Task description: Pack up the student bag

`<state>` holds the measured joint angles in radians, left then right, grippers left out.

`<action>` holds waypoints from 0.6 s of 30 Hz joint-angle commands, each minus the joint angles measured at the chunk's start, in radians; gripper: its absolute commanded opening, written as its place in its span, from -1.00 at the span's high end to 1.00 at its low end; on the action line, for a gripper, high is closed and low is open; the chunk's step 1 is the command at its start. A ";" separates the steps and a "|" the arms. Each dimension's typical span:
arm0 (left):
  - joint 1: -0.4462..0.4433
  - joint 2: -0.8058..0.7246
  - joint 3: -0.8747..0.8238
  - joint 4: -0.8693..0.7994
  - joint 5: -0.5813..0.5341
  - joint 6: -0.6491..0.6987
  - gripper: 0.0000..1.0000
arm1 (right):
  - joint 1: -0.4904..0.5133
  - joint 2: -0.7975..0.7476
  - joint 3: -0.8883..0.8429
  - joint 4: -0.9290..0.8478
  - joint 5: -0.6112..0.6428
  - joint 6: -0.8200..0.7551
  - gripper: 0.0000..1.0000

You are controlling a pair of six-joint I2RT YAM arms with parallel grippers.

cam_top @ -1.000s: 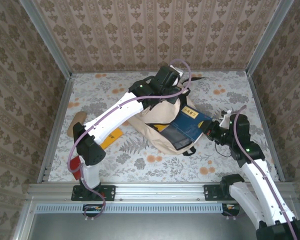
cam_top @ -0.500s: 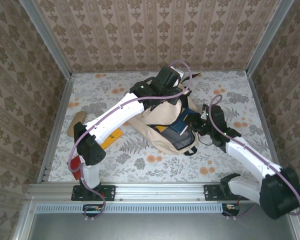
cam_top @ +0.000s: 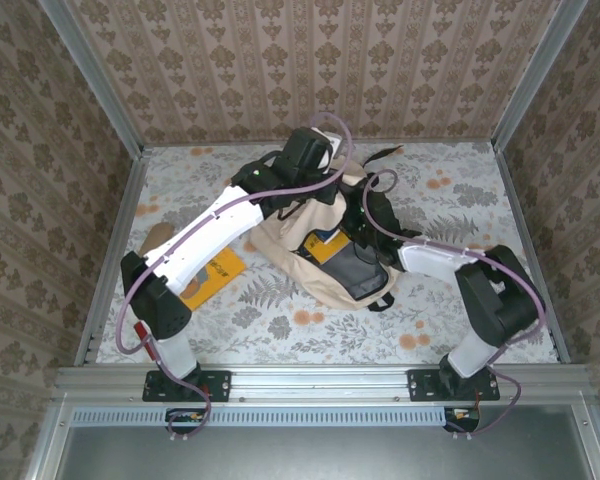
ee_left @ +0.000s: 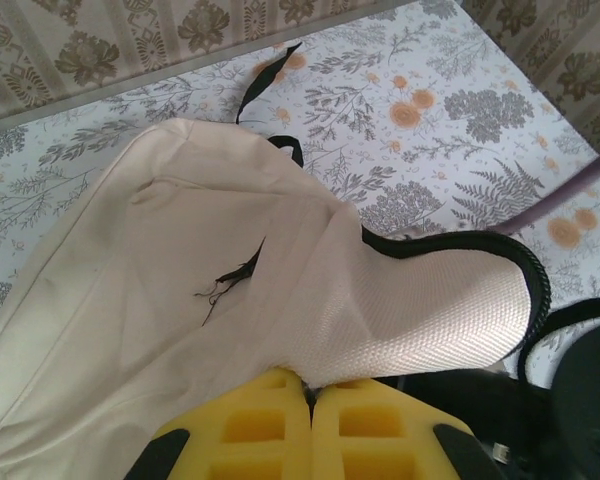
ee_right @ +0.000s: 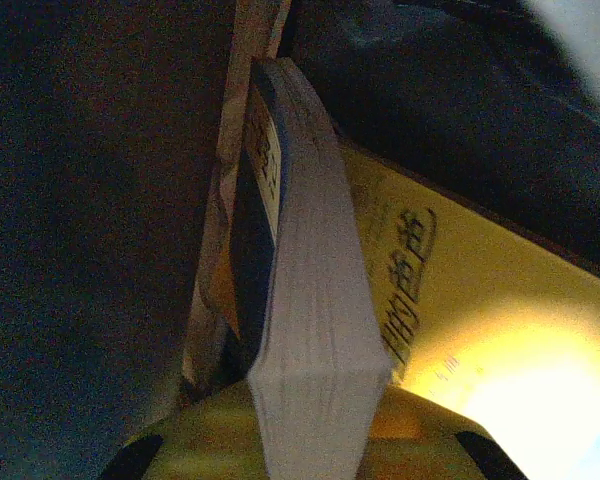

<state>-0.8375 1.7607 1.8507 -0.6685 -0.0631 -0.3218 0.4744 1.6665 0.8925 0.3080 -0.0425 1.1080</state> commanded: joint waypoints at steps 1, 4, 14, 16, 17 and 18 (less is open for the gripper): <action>0.016 -0.048 -0.017 0.087 0.055 -0.041 1.00 | 0.005 0.076 0.074 0.063 -0.004 0.018 0.71; 0.025 -0.047 -0.023 0.086 0.065 -0.044 1.00 | 0.006 0.095 0.101 0.034 -0.044 0.009 0.30; 0.053 -0.053 -0.040 0.085 0.081 -0.059 1.00 | -0.047 -0.161 -0.081 -0.145 -0.146 -0.031 -0.58; 0.059 -0.053 -0.041 0.078 0.087 -0.056 1.00 | -0.072 -0.233 -0.126 -0.201 -0.222 -0.063 -0.59; 0.061 -0.053 -0.044 0.075 0.093 -0.055 1.00 | -0.082 -0.265 -0.141 -0.235 -0.245 -0.085 -0.59; 0.063 -0.054 -0.049 0.072 0.098 -0.053 1.00 | -0.091 -0.319 -0.156 -0.290 -0.261 -0.111 -0.59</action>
<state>-0.7864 1.7565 1.8057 -0.6342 0.0185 -0.3668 0.4068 1.4406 0.7746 0.1558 -0.1989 1.0714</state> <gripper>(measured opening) 0.045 0.794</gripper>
